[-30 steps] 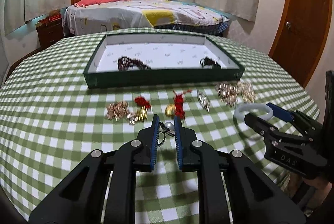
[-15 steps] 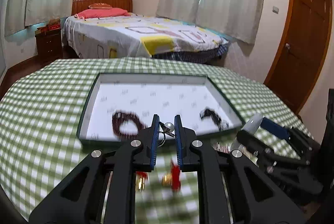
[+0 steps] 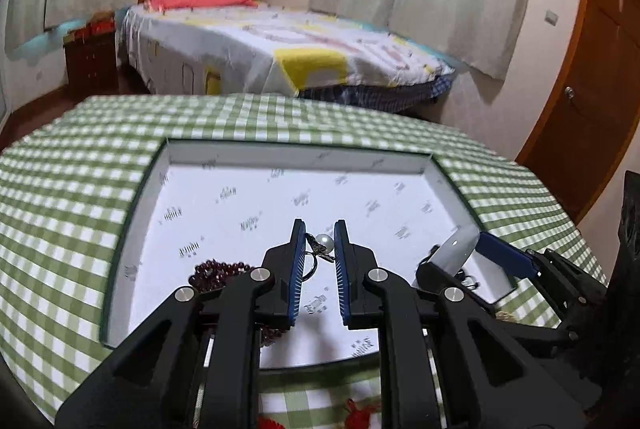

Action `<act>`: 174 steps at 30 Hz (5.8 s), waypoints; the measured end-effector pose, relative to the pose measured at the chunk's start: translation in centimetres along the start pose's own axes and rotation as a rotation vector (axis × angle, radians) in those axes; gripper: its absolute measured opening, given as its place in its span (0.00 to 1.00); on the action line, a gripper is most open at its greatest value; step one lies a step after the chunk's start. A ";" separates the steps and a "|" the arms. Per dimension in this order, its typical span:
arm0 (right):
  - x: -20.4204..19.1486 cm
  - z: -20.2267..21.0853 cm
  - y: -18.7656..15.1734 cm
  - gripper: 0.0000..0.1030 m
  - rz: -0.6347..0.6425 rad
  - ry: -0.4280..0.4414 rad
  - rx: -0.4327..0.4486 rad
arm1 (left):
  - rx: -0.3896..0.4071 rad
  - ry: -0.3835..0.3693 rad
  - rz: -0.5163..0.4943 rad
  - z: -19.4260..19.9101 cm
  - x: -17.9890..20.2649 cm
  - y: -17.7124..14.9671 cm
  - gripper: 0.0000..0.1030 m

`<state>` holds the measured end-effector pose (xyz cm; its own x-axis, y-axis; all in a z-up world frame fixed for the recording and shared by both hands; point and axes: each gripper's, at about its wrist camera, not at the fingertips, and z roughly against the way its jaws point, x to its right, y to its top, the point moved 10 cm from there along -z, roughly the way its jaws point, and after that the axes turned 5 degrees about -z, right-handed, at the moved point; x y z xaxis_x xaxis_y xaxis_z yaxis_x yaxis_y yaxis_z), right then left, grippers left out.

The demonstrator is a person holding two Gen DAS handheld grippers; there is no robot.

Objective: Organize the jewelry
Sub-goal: 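Lift both items into the green box and open both grippers, then withdraw both tools from the box back over the table, then lower the left gripper onto the gold chain brooch and close it, then lower the right gripper around the pearl-and-gold brooch while the left holds the gold chain, then lift both held brooches and carry them over the green box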

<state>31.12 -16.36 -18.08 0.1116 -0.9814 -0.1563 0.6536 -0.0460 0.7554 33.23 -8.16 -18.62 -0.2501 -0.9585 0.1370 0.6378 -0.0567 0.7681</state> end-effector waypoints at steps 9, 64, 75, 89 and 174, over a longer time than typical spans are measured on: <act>-0.1 -2.1 -0.4 0.64 0.018 -0.001 -0.064 | -0.120 -0.008 0.037 -3.3 -0.8 -1.8 0.14; 2.3 8.4 -7.2 0.64 -0.044 -0.068 0.014 | 0.017 0.086 0.026 8.8 -2.6 -7.5 0.60; 1.9 9.0 -10.4 0.64 -0.031 -0.052 -0.018 | -0.052 0.144 0.067 9.7 -4.9 -12.3 0.60; 1.6 8.7 -11.5 0.64 -0.033 -0.048 -0.037 | -0.126 0.164 0.072 6.9 -5.7 -11.8 0.58; 2.3 4.2 -8.9 0.36 -0.050 -0.064 -0.150 | -0.124 0.160 0.045 7.6 -7.2 -12.1 0.13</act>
<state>22.36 -18.97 -22.50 0.0309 -0.9886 -0.1471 0.7624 -0.0719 0.6431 21.76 1.56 -24.13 -0.1071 -0.9924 0.0607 0.7329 -0.0376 0.6793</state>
